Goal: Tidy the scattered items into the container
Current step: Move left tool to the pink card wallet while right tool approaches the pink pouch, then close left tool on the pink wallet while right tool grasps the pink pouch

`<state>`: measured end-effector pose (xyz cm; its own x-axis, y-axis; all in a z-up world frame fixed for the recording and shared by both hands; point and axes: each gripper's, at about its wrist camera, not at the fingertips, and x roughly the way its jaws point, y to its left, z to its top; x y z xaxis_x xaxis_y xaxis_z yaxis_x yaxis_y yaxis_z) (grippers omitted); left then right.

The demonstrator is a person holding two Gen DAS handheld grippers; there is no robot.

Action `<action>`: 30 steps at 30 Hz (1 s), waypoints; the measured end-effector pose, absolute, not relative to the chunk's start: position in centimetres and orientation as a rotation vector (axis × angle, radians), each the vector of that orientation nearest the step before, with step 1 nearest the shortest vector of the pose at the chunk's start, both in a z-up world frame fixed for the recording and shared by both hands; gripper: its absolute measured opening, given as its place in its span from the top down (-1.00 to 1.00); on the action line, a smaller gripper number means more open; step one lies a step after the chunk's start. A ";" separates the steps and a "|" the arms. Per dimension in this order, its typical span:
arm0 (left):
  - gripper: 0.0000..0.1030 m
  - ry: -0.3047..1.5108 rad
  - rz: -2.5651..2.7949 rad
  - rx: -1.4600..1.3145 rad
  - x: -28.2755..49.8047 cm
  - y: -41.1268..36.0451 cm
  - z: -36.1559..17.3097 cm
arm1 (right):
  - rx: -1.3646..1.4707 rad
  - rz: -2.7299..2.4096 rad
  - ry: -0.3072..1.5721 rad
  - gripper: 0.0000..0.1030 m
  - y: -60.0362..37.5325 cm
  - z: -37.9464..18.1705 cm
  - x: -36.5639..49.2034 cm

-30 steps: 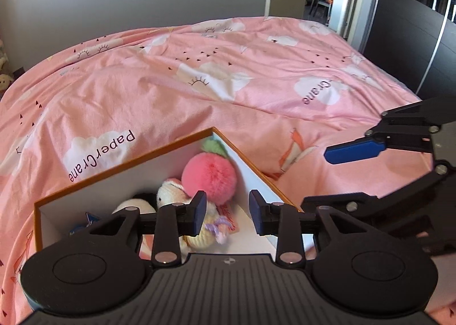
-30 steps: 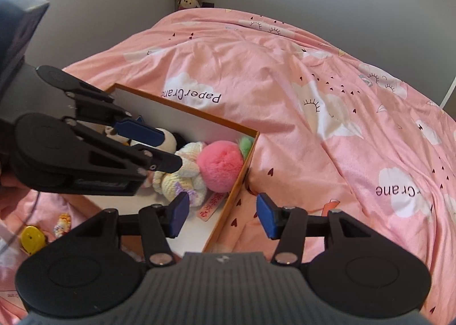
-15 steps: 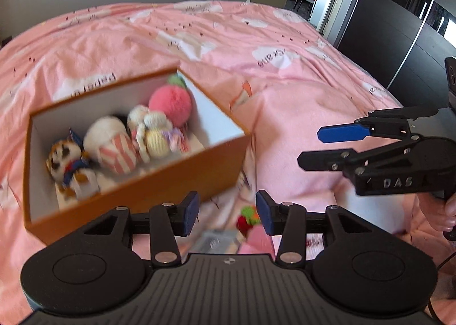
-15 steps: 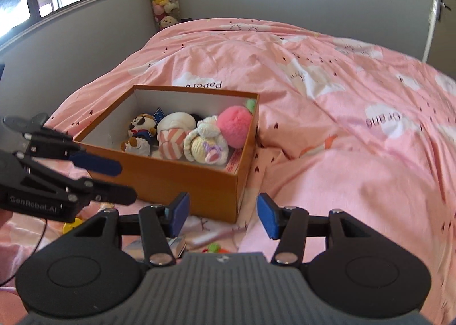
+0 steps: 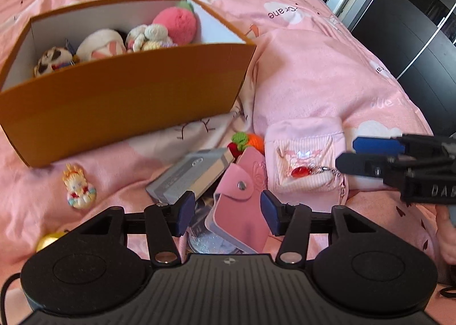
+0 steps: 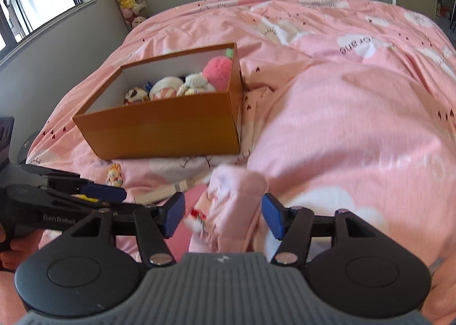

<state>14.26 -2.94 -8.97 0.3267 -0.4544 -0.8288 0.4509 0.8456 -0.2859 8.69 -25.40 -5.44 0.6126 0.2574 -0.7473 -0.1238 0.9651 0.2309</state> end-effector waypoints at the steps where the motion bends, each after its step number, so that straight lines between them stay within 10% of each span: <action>1: -0.17 1.091 -0.591 0.003 14.2 -3.1 -9.3 | 0.172 0.220 0.898 -0.23 -25.5 -5.9 8.5; 23: -0.16 1.138 -0.642 0.008 15.9 -4.9 -13.2 | 0.245 0.220 0.982 -0.23 -26.0 -10.3 9.2; 30: 0.20 1.151 -0.698 -0.029 14.9 -4.9 -12.5 | 0.260 0.218 0.981 -0.22 -26.2 -10.5 9.4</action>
